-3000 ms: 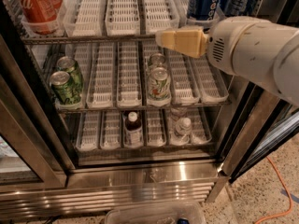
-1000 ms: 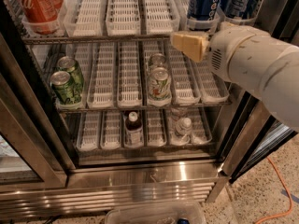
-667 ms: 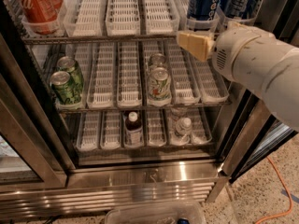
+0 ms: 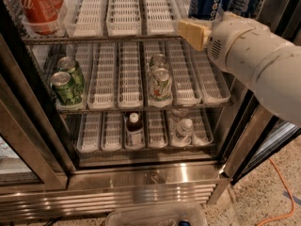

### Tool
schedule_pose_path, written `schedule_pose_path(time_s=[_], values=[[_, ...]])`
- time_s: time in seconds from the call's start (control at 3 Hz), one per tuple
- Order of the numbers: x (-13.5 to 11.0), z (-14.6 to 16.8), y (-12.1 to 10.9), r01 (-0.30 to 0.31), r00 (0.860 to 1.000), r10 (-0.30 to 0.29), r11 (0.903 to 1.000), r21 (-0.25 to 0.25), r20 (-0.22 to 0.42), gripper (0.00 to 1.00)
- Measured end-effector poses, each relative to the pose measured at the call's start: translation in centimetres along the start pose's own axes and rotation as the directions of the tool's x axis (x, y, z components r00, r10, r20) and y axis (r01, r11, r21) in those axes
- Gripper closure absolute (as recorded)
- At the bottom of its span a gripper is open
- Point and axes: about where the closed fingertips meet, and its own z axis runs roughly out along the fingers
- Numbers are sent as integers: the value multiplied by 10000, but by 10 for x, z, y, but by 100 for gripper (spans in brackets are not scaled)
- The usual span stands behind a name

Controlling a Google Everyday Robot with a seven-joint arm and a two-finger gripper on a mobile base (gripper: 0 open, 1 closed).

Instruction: Pick pepsi can from top shelf of fridge

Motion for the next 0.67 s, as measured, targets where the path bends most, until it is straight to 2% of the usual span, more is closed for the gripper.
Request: schedule_pose_path(time_s=[0.67], values=[[-11, 26, 4, -108, 9989, 104, 9999, 90, 456, 28]])
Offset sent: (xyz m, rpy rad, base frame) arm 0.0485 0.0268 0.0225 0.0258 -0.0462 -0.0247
